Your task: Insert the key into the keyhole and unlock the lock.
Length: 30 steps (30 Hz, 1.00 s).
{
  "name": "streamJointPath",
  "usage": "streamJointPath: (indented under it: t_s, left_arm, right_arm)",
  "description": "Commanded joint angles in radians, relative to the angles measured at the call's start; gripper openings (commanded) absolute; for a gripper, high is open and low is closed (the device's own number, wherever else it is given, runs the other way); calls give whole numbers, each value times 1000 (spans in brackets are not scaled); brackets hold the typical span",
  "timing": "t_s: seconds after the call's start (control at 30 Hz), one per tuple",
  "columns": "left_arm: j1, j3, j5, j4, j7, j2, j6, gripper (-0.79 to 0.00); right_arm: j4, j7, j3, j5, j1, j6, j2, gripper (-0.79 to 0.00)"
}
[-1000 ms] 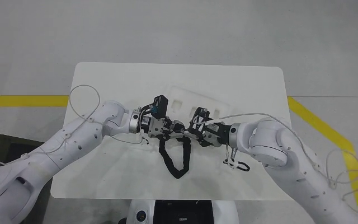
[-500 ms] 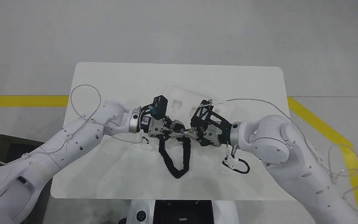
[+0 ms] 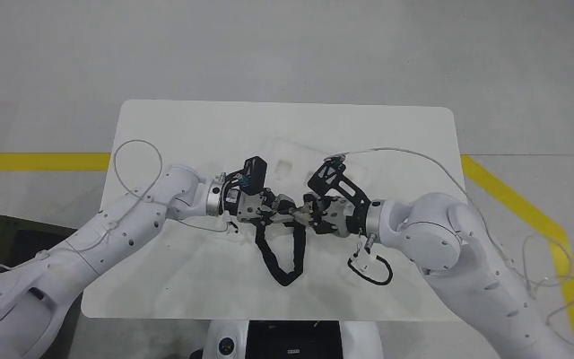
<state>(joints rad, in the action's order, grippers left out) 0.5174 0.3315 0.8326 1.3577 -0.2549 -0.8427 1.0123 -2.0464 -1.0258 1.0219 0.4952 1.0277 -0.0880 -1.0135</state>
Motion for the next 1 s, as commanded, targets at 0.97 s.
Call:
streamJointPath:
  t_s: [0.97]
  left_arm:
    - [-193,-162,-226,51,167,76,0,-785]
  right_arm:
    - [56,184,85,182,42,-470,25,0]
